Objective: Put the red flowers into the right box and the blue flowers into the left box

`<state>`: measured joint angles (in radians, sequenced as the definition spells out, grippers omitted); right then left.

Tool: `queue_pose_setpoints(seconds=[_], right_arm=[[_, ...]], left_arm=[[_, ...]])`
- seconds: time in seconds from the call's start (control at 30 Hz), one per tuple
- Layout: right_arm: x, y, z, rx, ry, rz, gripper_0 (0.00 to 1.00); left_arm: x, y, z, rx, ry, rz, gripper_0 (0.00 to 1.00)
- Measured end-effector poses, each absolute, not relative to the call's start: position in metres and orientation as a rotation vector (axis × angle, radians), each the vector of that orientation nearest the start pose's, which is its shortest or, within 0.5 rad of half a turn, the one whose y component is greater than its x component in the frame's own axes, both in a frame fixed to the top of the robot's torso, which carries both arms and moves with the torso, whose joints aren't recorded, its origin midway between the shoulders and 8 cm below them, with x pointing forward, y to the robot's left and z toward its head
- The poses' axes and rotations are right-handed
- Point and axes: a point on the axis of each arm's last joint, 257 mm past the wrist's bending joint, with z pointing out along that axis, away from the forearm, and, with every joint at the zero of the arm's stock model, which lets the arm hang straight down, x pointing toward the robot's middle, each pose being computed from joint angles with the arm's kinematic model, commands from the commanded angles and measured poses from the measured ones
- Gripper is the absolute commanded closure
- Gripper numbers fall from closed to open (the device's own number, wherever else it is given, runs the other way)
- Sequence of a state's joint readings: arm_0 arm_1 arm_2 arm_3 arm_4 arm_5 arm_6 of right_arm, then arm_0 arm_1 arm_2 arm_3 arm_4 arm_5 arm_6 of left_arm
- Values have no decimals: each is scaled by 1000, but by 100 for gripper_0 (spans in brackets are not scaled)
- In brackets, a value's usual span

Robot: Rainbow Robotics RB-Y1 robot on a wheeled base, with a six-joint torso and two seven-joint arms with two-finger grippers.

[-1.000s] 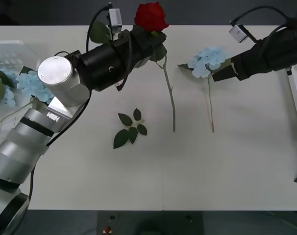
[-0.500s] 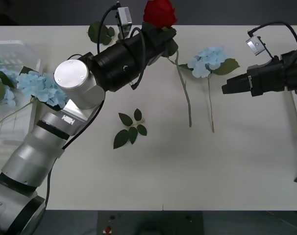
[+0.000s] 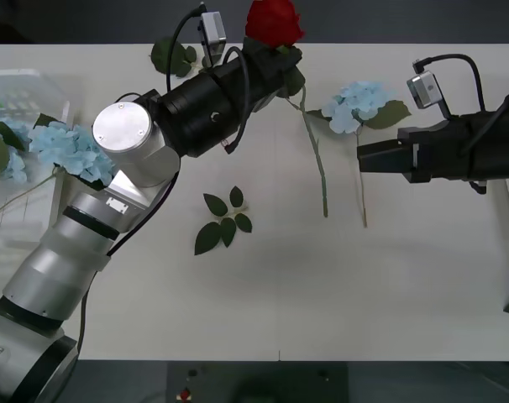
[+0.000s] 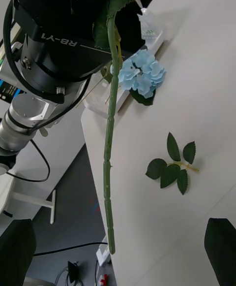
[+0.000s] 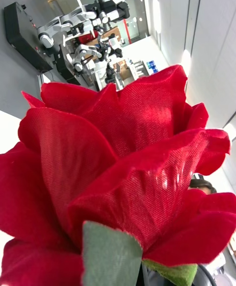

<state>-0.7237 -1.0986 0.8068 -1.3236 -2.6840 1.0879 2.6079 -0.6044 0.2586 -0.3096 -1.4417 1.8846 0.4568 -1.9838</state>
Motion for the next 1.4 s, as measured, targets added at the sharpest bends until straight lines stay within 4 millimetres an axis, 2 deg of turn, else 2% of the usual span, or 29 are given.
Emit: queue_pose_setpoints(seconds=[0.17,0.47,0.63,0.8,0.93,0.97,1.0,1.03,1.07,1.17,1.27,1.4], right_arm=[[439,-125,-115,-834,1846,1398,0],[443,-82,-122,-775,1761,1501,0],[450,-61,-131,-788,1740,1471,0],[459,-47,-115,-766,1681,1475,0],[461,-39,-113,-752,1669,1485,0],[460,-38,-113,-751,1667,1488,24],[460,-37,-113,-750,1665,1491,36],[461,-36,-113,-747,1664,1491,42],[462,-35,-113,-741,1665,1488,56],[465,-35,-117,-744,1675,1463,77],[465,-35,-119,-752,1679,1455,93],[468,-36,-119,-742,1681,1447,99]], left_arm=[[552,-53,-14,57,1521,-1524,100],[552,-53,-14,57,1521,-1524,100],[552,-53,-14,57,1520,-1524,100],[552,-52,-14,56,1520,-1524,100],[553,-52,-14,56,1519,-1523,100],[553,-52,-14,55,1519,-1523,100],[553,-52,-14,55,1519,-1523,100],[553,-52,-14,55,1519,-1523,100],[553,-52,-14,55,1519,-1523,100],[553,-52,-14,55,1519,-1523,100],[553,-52,-14,55,1519,-1523,100],[553,-52,-14,55,1519,-1523,100]])
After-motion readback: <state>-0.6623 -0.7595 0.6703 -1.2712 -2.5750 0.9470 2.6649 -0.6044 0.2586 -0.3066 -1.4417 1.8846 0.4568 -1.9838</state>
